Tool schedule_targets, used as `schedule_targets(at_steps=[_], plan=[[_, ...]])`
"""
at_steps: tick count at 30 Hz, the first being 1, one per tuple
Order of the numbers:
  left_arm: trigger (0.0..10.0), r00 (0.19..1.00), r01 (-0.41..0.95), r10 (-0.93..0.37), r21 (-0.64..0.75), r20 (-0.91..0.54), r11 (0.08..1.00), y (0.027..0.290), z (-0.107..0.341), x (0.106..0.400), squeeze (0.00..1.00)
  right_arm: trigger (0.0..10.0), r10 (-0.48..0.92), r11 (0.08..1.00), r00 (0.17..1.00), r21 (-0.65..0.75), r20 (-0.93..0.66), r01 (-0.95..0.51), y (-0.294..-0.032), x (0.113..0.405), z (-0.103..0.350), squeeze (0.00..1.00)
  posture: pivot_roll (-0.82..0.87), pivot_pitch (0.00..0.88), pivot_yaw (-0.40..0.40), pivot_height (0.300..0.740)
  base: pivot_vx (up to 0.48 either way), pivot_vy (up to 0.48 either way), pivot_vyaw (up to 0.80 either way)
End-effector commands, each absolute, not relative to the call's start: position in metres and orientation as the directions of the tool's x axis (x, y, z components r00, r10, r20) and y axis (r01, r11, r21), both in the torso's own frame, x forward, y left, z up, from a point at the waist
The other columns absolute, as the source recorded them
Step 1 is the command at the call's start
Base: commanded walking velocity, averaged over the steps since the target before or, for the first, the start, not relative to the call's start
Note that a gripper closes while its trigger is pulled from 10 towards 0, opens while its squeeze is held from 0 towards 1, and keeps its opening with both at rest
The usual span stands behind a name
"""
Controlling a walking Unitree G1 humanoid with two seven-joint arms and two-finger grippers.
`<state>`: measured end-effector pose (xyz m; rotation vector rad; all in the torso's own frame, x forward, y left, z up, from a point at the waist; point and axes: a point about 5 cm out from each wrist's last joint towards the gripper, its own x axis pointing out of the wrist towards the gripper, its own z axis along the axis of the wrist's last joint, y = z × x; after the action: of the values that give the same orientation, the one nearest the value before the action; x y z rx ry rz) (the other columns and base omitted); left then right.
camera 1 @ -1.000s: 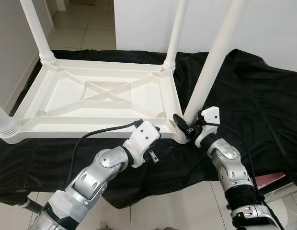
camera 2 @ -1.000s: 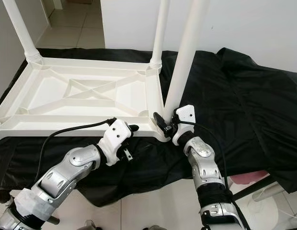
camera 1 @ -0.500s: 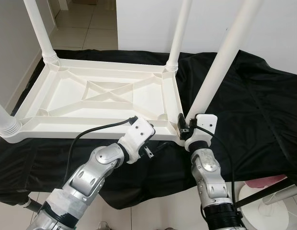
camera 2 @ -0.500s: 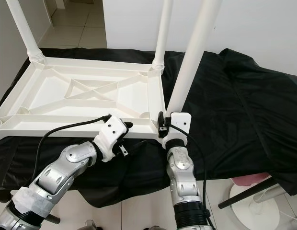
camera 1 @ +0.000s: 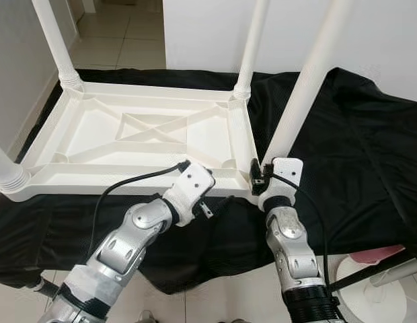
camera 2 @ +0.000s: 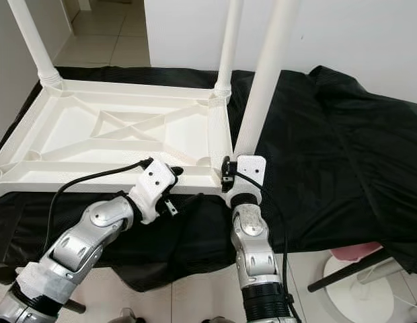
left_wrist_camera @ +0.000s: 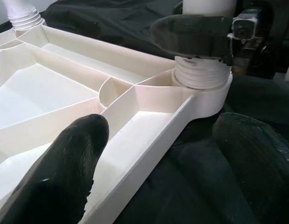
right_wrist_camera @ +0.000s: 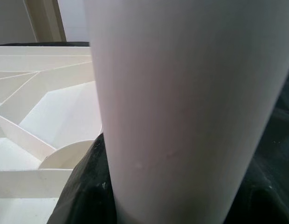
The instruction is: Building children table
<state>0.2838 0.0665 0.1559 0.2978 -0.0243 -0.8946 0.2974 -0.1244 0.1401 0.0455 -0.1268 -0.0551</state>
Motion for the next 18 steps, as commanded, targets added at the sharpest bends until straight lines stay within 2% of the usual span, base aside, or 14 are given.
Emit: schedule_targets(at_steps=[1,2,9,10,11,13,18], plan=[[10.0,0.625,0.766,-0.773,0.275,-0.108,0.581,0.067,0.155,0.283,0.0,10.0,-0.096,0.994,0.994,0.058,0.053,0.093,-0.134,0.289,0.121,0.0,-0.02,0.104,-0.039,0.74,0.0,0.0,0.0],[10.0,0.626,0.765,-0.772,0.282,-0.109,0.58,0.068,0.154,0.283,0.0,10.0,-0.076,0.995,0.995,0.063,0.068,0.072,-0.138,0.288,0.122,1.0,-0.02,0.099,-0.038,0.74,0.0,0.0,0.0],[10.0,0.631,0.754,-0.769,0.312,-0.098,0.579,0.07,0.156,0.285,0.0,10.0,0.019,0.998,0.993,0.049,0.115,-0.025,-0.145,0.283,0.128,1.0,-0.02,0.087,-0.047,0.74,0.0,0.0,0.0],[10.0,0.642,0.743,-0.761,0.317,-0.091,0.589,0.07,0.157,0.288,0.0,10.0,0.066,0.996,0.99,0.06,0.122,-0.074,-0.146,0.283,0.128,0.89,-0.02,0.079,-0.051,0.74,0.0,0.0,0.0],[10.0,0.652,0.734,-0.754,0.32,-0.084,0.599,0.071,0.158,0.29,0.0,10.0,0.112,0.992,0.985,0.048,0.129,-0.119,-0.148,0.284,0.127,0.0,-0.01,0.073,-0.051,0.74,0.0,0.0,0.0],[10.0,0.652,0.734,-0.754,0.32,-0.084,0.599,0.071,0.158,0.29,0.0,10.0,0.112,0.992,0.985,0.048,0.129,-0.119,-0.148,0.284,0.127,0.0,-0.01,0.073,-0.051,0.74,0.0,0.0,0.0],[10.0,0.651,0.729,-0.757,0.333,-0.063,0.599,0.07,0.161,0.291,0.0,10.0,0.248,0.968,0.958,0.008,0.142,-0.251,-0.152,0.287,0.127,0.0,-0.01,0.062,-0.049,0.74,0.0,0.0,0.0]])
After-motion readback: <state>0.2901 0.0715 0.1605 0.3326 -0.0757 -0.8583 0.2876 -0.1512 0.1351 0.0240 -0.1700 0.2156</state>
